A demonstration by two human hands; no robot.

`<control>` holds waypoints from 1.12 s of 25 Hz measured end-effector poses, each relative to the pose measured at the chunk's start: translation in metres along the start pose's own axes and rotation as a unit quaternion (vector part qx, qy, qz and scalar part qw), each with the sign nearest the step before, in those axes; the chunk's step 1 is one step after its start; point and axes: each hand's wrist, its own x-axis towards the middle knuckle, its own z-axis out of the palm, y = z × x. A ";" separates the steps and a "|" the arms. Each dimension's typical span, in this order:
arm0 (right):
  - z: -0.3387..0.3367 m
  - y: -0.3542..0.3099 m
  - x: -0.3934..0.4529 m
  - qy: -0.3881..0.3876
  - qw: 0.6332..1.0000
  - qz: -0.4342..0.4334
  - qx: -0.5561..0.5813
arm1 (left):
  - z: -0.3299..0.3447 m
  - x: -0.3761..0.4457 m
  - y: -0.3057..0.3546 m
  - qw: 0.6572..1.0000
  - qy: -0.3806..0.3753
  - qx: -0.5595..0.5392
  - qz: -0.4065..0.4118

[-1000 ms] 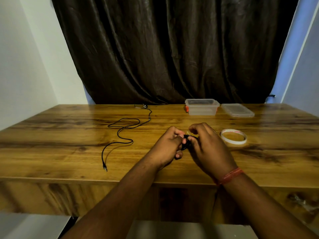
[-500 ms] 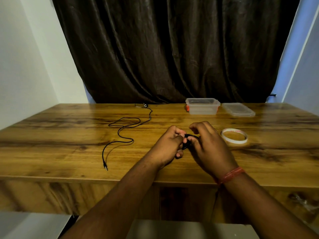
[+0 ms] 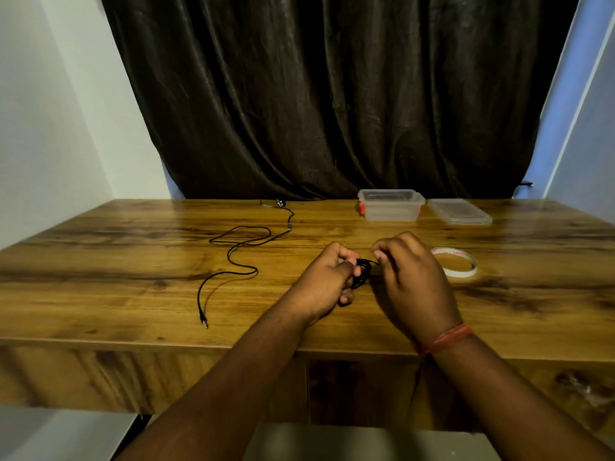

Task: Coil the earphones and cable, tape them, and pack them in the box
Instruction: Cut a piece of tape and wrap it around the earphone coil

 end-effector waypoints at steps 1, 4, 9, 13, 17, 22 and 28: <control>-0.001 0.001 0.000 0.016 1.000 0.002 0.002 | 0.000 0.000 0.000 1.000 0.000 -0.001 0.000; -0.001 0.000 -0.001 0.014 1.000 0.001 -0.005 | 0.001 0.000 0.000 1.000 -0.003 0.002 -0.002; 0.000 -0.001 -0.001 -0.043 0.998 -0.035 -0.041 | 0.001 0.000 0.000 1.000 -0.007 -0.002 -0.002; 0.001 0.000 -0.002 -0.071 0.993 -0.056 -0.071 | 0.001 0.000 0.000 1.000 -0.006 -0.005 -0.001; 0.001 0.000 0.000 -0.077 0.992 -0.058 -0.085 | 0.001 0.001 -0.001 1.000 -0.005 -0.006 -0.003; 0.000 0.000 -0.001 -0.094 0.987 -0.066 -0.111 | 0.000 0.001 0.000 1.000 -0.001 -0.008 -0.008; 0.000 -0.006 -0.001 -0.116 0.973 -0.088 -0.178 | -0.001 0.004 -0.002 1.000 0.004 -0.011 -0.015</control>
